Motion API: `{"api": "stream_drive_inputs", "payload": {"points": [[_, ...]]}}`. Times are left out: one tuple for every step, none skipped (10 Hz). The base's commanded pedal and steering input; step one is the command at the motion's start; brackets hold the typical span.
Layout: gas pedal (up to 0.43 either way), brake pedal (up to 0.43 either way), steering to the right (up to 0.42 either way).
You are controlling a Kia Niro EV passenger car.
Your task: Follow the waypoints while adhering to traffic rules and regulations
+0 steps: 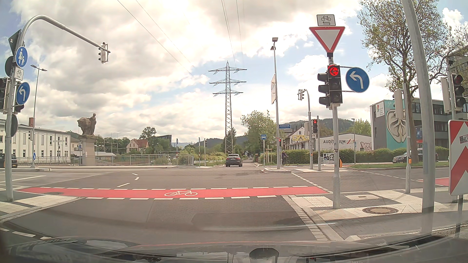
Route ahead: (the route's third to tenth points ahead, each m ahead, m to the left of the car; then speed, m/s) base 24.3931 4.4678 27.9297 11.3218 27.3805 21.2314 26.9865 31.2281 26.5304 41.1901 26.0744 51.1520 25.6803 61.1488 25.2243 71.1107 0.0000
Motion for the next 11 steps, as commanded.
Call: {"api": "stream_drive_inputs", "payload": {"points": [[0.0,0.268,-0.004],[0.0,0.262,-0.004],[0.0,0.262,-0.004],[0.0,0.268,-0.004],[0.0,0.262,-0.004],[0.0,0.268,-0.004],[0.0,0.268,-0.004],[0.0,0.268,-0.004],[0.0,0.268,-0.004],[0.0,0.268,-0.004],[0.0,0.262,-0.004]]}}
